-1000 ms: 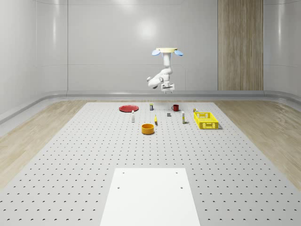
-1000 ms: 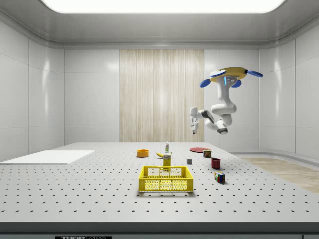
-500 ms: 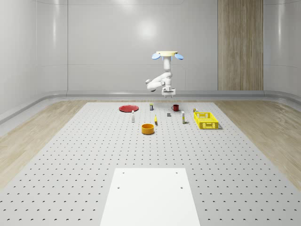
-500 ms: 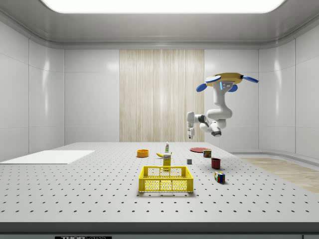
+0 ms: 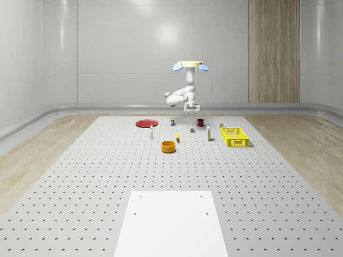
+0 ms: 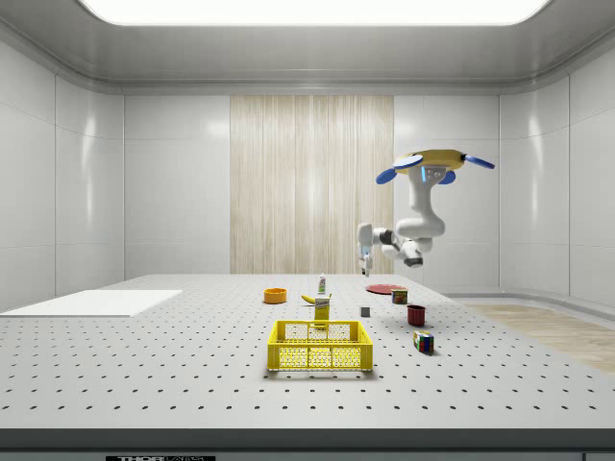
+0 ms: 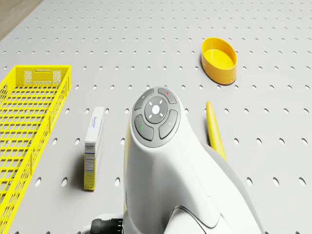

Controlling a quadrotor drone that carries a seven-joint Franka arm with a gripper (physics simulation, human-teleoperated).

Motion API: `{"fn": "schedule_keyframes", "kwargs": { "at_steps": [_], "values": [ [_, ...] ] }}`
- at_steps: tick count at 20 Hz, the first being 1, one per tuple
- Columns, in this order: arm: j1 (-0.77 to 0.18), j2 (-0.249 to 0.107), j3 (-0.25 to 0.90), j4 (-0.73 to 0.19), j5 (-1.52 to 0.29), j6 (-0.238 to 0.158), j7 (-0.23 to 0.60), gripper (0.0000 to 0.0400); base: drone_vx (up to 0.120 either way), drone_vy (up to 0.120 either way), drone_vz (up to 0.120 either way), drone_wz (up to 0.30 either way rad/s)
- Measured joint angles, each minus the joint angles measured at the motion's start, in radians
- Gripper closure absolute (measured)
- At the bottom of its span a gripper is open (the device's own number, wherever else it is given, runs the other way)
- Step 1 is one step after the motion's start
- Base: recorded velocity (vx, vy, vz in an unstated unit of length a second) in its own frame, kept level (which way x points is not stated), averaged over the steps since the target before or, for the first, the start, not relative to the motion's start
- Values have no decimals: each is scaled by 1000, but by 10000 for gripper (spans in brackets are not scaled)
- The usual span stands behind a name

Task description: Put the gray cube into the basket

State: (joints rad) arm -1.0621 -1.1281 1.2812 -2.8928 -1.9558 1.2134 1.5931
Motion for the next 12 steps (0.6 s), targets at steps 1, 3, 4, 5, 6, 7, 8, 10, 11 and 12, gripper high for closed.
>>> {"fn": "schedule_keyframes", "kwargs": {
  "at_steps": [1, 3, 4, 5, 6, 7, 8, 10, 11, 12],
  "values": [
    [-2, -5, 2, 0, 3, 4, 2, 0, 0, 0, -120, 0],
    [-6, -16, 6, 1, 8, 13, 6, 0, 0, 0, -120, 0],
    [-8, -21, 7, 1, 11, 18, 8, 0, 0, 0, -120, 0],
    [-10, -26, 9, 2, 13, 22, 10, 0, 0, 0, -120, 0],
    [-12, -31, 11, 2, 16, 27, 11, 0, 0, 0, -120, 0],
    [-14, -36, 12, 3, 19, 31, 13, 0, 0, 0, -120, 0],
    [-16, -41, 14, 3, 21, 36, 15, 0, 0, 0, -120, 0],
    [-19, -51, 17, 4, 26, 45, 18, 0, 0, 0, -120, 0],
    [-21, -55, 19, 4, 29, 49, 19, 0, 0, 0, -120, 0],
    [-22, -60, 20, 4, 31, 53, 21, 0, 0, 0, -120, 0]
  ]
}}
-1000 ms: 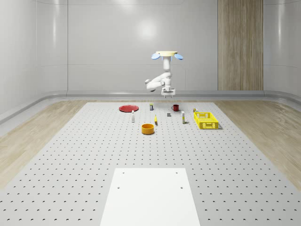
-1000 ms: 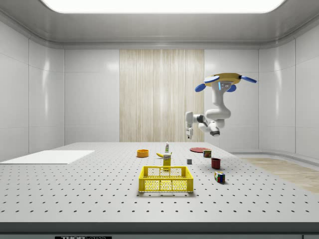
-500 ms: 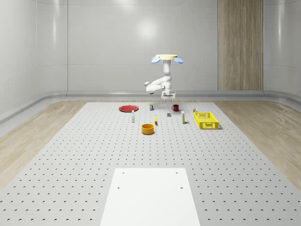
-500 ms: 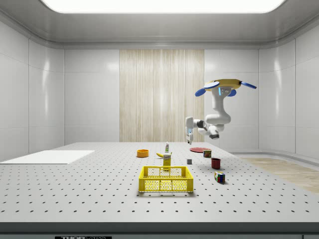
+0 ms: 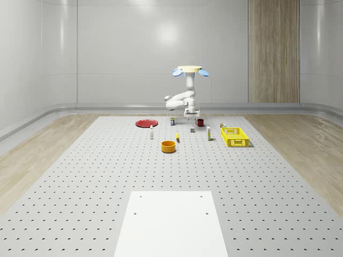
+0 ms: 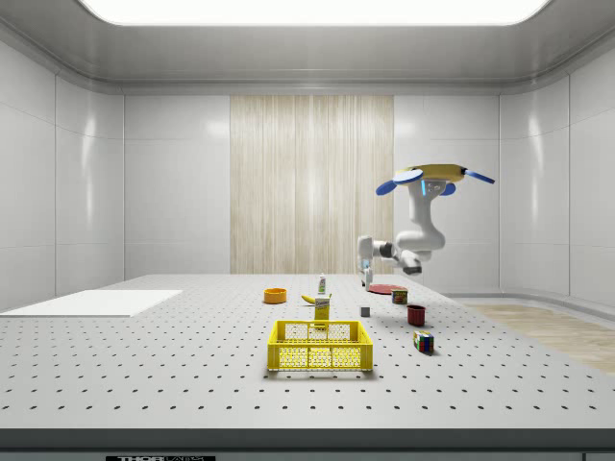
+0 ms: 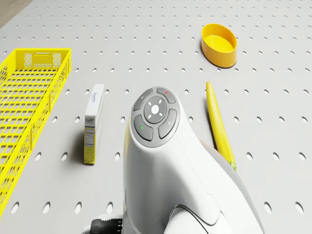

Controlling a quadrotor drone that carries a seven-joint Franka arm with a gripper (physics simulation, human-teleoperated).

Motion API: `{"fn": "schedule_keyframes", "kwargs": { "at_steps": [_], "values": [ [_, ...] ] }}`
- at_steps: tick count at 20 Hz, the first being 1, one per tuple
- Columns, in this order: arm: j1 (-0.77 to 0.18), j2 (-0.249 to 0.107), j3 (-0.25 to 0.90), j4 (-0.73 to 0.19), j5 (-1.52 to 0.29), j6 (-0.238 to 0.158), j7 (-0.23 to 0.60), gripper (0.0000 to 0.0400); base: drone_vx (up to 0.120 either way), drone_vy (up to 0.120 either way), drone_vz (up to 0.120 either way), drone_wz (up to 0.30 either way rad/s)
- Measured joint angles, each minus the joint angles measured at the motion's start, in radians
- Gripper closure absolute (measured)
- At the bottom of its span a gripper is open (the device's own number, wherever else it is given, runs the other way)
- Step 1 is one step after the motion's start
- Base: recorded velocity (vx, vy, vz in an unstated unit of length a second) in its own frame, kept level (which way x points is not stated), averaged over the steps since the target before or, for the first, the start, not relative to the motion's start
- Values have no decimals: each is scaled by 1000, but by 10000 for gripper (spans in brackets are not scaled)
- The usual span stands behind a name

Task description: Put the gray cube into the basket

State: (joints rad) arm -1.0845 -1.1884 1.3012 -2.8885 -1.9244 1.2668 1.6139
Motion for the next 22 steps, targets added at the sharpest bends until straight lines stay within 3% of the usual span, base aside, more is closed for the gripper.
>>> {"fn": "schedule_keyframes", "kwargs": {
  "at_steps": [12, 22],
  "values": [
    [-17, -55, 15, 4, 27, 50, 16, 0, 0, 0, -117, 0],
    [-36, -103, -42, 16, -17, 115, 32, 0, 0, 0, 0, 0]
  ]
}}
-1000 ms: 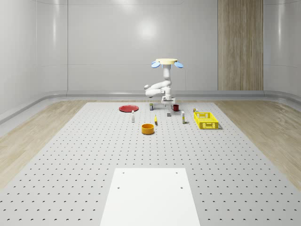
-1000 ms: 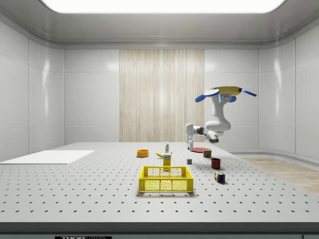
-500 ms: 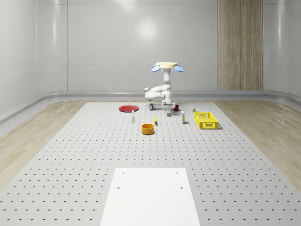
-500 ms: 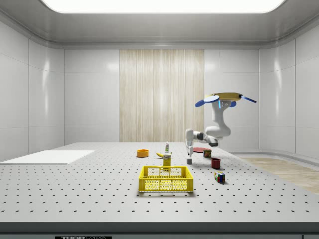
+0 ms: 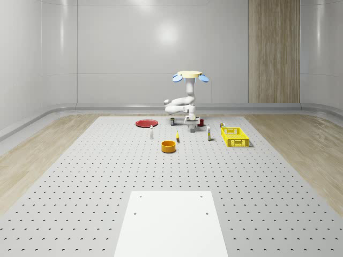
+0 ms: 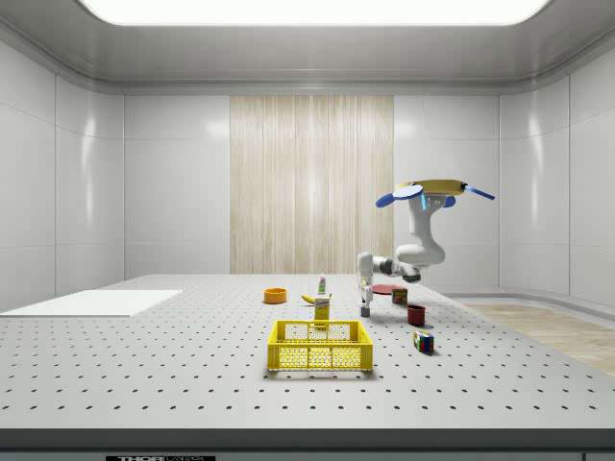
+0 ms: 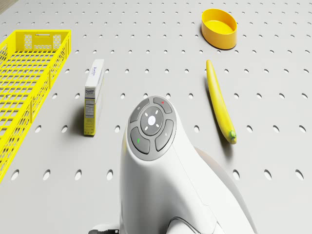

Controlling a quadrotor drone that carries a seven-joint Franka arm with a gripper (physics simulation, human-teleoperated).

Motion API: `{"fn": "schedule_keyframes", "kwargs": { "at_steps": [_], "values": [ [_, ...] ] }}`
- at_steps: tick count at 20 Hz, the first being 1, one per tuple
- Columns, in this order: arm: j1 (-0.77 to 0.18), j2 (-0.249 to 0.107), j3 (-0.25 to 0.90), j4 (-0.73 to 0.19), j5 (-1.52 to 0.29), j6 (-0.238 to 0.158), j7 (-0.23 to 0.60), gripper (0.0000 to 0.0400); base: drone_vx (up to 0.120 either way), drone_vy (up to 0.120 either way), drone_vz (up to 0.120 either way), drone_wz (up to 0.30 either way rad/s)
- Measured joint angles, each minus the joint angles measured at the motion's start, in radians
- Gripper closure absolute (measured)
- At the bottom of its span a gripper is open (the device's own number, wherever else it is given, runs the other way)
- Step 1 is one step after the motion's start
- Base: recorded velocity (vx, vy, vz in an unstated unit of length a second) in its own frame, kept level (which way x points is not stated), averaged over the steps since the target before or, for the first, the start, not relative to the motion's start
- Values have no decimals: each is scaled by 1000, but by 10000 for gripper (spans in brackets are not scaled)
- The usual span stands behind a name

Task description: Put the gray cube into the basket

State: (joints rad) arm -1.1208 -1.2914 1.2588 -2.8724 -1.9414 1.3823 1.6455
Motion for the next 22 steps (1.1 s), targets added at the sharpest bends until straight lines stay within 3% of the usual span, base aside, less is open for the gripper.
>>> {"fn": "schedule_keyframes", "kwargs": {
  "at_steps": [9, 22],
  "values": [
    [-61, -15, -14, 53, -17, 38, 13, 0, 0, 0, 0, 0],
    [-53, -58, -44, 67, -34, 93, -2, 0, 0, 0, 0, 0]
  ]
}}
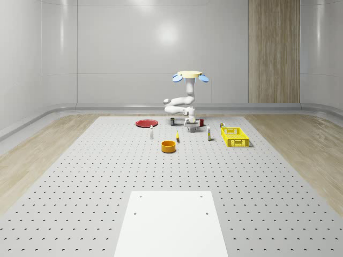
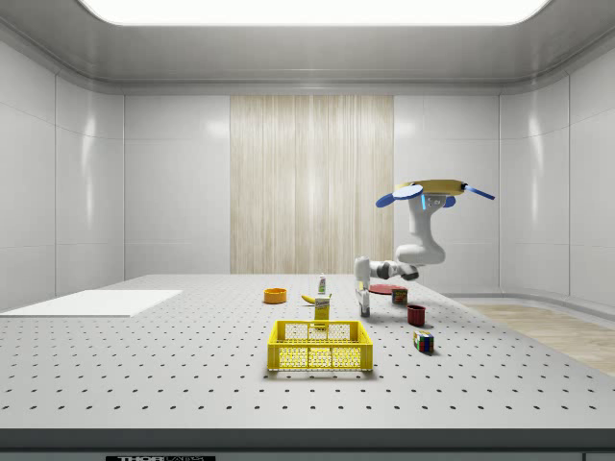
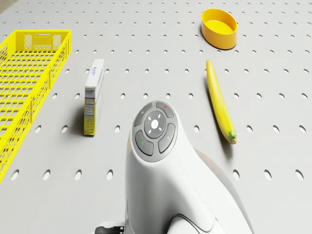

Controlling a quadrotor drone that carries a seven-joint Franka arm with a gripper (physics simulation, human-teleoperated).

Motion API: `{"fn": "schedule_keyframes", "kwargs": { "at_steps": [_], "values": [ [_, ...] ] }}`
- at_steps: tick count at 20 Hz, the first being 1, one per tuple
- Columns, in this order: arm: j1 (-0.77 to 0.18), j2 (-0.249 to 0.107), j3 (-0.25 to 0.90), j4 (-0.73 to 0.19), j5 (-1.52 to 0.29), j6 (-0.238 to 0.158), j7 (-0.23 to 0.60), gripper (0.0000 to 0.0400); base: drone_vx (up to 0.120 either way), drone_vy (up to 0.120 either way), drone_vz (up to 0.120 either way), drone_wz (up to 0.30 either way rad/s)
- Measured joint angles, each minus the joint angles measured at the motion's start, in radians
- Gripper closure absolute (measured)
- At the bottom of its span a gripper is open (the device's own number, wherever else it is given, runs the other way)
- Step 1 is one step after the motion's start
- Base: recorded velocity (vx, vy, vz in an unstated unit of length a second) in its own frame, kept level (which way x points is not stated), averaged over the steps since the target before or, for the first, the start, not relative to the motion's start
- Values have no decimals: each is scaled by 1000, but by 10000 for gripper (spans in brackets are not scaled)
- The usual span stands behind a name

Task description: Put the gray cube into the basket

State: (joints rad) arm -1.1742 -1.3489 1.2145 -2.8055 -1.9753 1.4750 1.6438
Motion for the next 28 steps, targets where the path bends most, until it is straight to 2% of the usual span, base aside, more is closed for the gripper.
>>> {"fn": "schedule_keyframes", "kwargs": {
  "at_steps": [3, 6, 11, 20, 25, 28],
  "values": [
    [2, -8, -3, -2, 0, 8, 1, 0, 0, 0, 0, 0],
    [2, -15, -4, -4, 1, 14, 2, 79, 0, 0, 0, 0],
    [0, -24, -3, -4, 5, 23, 5, 130, 0, 0, 0, 0],
    [-5, -39, 1, -4, 14, 36, 10, 147, 0, 0, 0, 0],
    [-7, -44, 49, -16, 61, 22, 17, 149, 0, 0, 0, 0],
    [-9, -48, 88, -24, 99, 11, 23, 150, 0, 0, 107, 0]
  ]
}}
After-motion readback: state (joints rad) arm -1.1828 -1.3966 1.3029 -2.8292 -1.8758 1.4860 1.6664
